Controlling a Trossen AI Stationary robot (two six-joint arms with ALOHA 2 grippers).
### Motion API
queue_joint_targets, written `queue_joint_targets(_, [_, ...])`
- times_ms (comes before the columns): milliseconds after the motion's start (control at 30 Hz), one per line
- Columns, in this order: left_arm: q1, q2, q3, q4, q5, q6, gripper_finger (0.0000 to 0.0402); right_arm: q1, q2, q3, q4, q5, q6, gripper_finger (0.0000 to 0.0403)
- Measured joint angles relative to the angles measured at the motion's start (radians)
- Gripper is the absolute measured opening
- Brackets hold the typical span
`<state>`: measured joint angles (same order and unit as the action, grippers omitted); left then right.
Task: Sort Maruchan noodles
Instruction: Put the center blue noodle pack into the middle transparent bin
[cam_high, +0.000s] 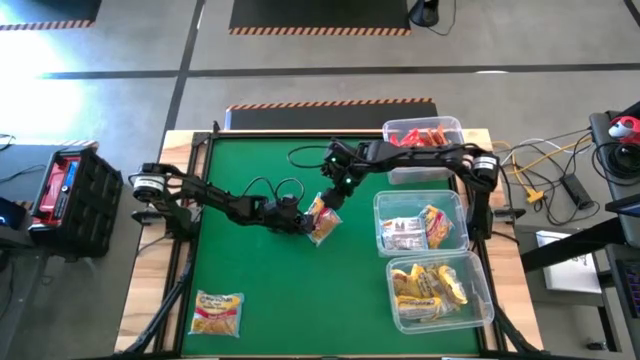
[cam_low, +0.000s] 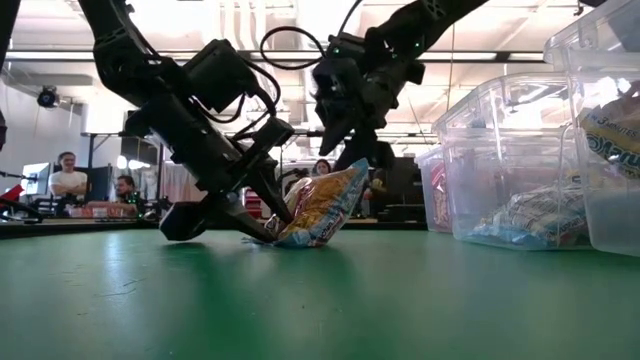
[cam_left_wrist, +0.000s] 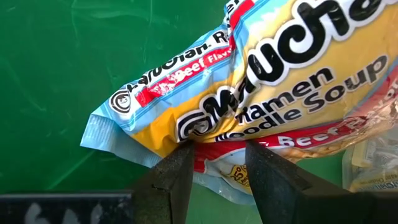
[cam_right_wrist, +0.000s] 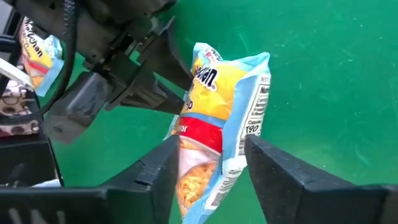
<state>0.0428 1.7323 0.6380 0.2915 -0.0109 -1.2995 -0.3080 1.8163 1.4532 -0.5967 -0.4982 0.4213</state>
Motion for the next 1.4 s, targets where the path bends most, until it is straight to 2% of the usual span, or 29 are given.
queue_joint_targets(167, [0.000,0.000,0.000,0.001,0.000,0.000,0.0129,0.000,0.012,0.000,0.002,0.028,-0.009,0.0212])
queue_joint_targets(333, [0.000,0.000,0.000,0.000,-0.001,-0.001,0.0129,0.001,0.045,0.000,0.012,0.030,-0.026,0.0231])
queue_joint_targets(500, [0.002,0.000,0.001,-0.001,-0.001,-0.005,0.0129,0.007,0.080,-0.001,0.014,0.024,-0.023,0.0233])
queue_joint_targets(800, [0.002,0.000,0.001,-0.003,-0.001,-0.011,0.0129,0.008,0.084,-0.001,0.057,-0.083,-0.024,0.0233])
queue_joint_targets(1400, [0.003,0.000,0.001,-0.002,-0.005,-0.026,0.0129,0.015,0.131,0.000,0.091,-0.086,-0.019,0.0233])
